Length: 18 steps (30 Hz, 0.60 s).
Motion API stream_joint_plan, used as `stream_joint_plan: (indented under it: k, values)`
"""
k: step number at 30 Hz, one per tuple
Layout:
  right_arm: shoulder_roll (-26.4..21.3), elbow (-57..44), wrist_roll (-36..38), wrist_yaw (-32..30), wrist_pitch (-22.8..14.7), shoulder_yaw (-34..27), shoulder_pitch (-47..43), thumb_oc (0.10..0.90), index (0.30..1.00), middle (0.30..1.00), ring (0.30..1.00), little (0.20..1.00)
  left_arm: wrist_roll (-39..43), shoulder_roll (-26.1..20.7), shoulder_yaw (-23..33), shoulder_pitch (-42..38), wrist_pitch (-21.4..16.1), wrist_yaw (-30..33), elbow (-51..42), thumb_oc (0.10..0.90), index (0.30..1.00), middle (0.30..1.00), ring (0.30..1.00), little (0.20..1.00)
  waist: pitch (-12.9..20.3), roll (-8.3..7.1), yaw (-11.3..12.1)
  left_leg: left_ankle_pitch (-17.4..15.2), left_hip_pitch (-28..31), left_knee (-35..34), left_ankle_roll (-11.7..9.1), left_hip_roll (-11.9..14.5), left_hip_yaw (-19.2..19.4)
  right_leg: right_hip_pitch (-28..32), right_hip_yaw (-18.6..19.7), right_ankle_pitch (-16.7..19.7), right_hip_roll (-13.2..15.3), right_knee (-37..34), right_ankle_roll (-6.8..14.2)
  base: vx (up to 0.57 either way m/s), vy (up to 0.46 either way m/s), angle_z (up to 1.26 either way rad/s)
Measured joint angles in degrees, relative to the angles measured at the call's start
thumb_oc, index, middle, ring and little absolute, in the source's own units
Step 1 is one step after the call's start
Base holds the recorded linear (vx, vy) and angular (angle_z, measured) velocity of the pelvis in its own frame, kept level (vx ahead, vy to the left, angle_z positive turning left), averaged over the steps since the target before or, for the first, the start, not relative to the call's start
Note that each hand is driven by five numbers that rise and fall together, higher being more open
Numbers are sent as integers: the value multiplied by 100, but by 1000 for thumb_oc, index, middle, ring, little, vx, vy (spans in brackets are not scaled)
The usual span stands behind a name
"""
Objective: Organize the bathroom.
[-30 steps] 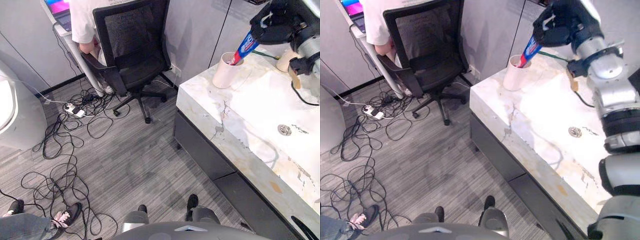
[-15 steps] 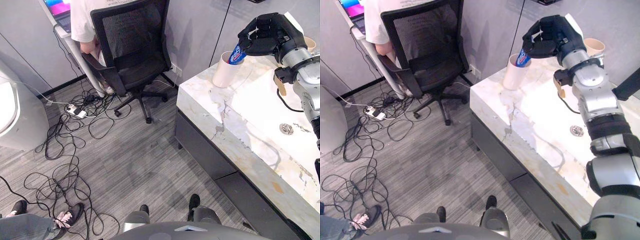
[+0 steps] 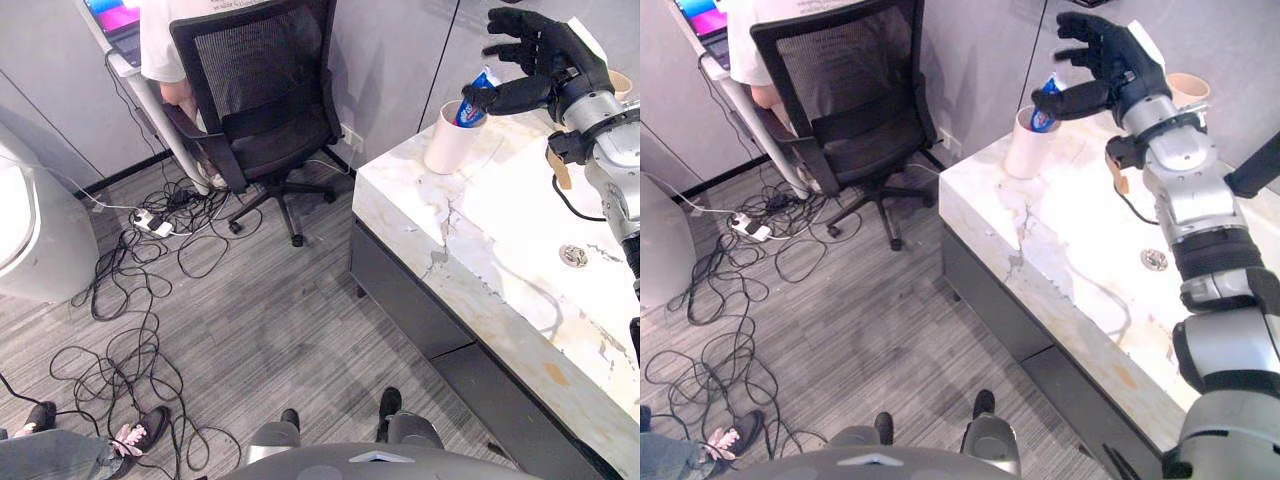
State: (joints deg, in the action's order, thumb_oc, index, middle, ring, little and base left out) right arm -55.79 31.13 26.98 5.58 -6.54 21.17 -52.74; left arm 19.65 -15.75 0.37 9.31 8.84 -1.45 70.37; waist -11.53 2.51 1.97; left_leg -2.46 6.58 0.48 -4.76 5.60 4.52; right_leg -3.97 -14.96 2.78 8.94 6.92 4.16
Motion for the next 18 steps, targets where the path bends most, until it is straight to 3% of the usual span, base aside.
stream_joint_plan:
  k: [11,18]
  values:
    - [0,-295,29,-9,29,-38,-3,800,900,900,900,900,-2,12,-2,4,8,-2,4,800,900,900,900,900,89,-50,-45,6,123,-72,1,-4,75,40,92,9,-18,-3,12,8,0,-4]
    - [-10,-981,158,-162,52,-38,-64,800,900,900,900,900,-68,12,-2,7,7,-4,18,800,900,900,900,900,229,-227,-75,6,185,-104,1,0,120,84,112,8,-34,-31,14,0,0,0]
